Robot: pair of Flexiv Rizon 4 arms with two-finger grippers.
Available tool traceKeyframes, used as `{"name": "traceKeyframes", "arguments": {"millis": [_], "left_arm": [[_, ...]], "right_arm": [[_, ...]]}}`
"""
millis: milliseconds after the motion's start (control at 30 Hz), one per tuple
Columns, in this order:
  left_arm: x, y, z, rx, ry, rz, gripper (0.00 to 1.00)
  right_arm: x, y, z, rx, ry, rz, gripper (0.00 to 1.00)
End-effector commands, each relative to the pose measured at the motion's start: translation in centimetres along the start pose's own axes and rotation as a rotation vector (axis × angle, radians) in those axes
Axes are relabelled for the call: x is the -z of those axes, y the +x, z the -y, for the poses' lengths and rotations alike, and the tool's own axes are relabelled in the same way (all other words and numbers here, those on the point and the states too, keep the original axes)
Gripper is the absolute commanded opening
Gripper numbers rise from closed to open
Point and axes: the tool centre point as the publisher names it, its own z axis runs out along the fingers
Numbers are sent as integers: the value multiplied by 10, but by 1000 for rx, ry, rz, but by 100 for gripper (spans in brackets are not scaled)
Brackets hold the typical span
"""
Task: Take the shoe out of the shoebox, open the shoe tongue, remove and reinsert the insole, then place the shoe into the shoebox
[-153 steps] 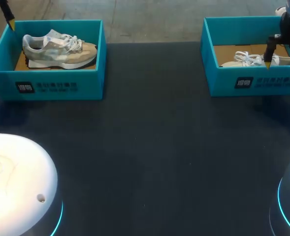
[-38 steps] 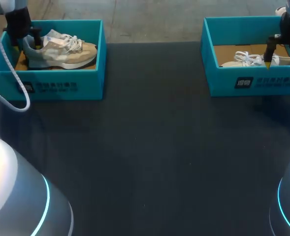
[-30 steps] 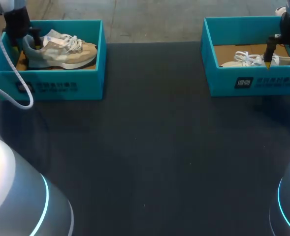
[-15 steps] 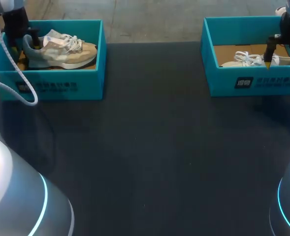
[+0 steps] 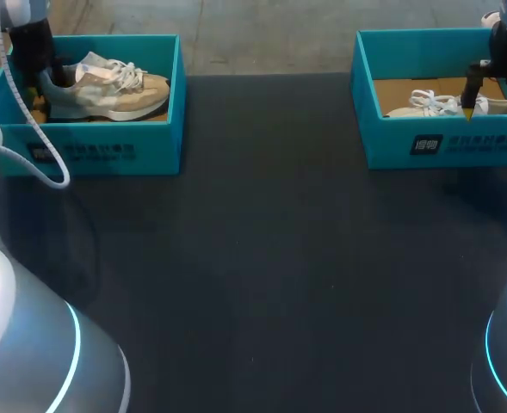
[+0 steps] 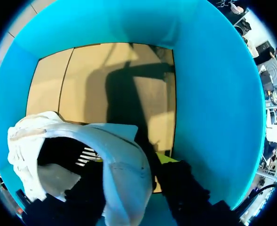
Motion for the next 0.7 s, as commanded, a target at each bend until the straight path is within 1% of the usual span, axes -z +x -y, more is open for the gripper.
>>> {"name": "traceKeyframes", "arguments": {"millis": [33,67,300,467,567,700], "left_arm": [[0,0,-4,-6,11,3,14],[0,0,-4,-7,10,3,0],[1,1,-1,-13,10,2,0],[3,7,2,-13,7,7,0],[8,12,4,-11,2,12,0],[20,20,4,-7,-13,26,0]], "right_arm": [[0,0,1,-1,-2,0,100],[0,0,1,-1,-2,0,100],[0,0,1,-1,-2,0,100],[0,0,1,-1,-2,0,100],[0,0,1,-1,-2,0,100],[0,0,1,-1,-2,0,100]]}}
